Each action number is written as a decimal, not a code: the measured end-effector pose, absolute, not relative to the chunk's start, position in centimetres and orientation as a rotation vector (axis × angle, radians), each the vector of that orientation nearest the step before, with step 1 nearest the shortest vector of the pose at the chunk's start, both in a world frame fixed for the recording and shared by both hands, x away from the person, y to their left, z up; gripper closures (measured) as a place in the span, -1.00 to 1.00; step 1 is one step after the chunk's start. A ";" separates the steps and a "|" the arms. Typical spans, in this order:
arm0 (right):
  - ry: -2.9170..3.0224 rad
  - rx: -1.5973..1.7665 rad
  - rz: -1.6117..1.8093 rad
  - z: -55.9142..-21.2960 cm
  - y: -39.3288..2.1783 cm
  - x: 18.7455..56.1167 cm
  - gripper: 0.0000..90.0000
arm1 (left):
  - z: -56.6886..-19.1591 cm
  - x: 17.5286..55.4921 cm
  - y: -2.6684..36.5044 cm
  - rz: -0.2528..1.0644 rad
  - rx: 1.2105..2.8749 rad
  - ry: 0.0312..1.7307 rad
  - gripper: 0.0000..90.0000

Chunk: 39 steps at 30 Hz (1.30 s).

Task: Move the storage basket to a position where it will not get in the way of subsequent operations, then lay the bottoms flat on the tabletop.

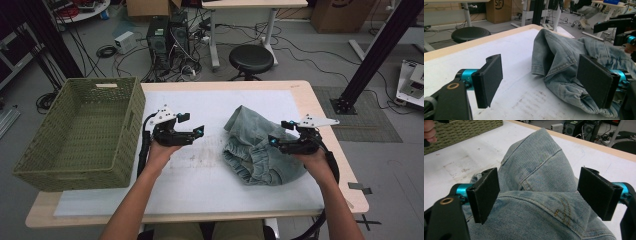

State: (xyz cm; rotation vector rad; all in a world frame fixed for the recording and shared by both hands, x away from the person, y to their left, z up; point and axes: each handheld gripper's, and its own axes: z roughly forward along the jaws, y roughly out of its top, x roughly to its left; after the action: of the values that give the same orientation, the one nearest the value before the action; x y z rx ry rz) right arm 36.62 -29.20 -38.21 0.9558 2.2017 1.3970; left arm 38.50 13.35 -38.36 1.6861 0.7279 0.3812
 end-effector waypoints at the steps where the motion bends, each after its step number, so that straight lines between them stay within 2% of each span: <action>1: 2.202 0.959 1.396 -38.2 -29.2 36.6 -0.60 | -38.4 38.5 13.4 0.380 1.688 0.726 -0.53; 26: 2.239 0.914 1.405 -38.4 -27.6 36.4 -0.58 | -39.3 38.7 13.5 0.366 1.712 0.738 -0.49; 28: 2.271 0.882 1.412 -38.4 -27.2 36.4 -0.42 | -39.4 38.7 13.5 0.366 1.718 0.734 -0.46; 35: 2.418 0.813 1.309 -39.5 -24.4 37.0 -0.35 | -39.7 38.8 13.5 0.357 1.730 0.740 -0.44; 39: 2.486 0.830 1.171 -40.4 -23.0 37.7 -0.15 | -39.8 38.8 13.5 0.347 1.737 0.739 -0.42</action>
State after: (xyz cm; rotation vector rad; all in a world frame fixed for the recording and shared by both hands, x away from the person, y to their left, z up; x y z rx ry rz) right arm 37.71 -22.96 -40.38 0.8297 2.4860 1.1710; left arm 38.84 13.53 -39.83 1.7369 0.7394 0.3466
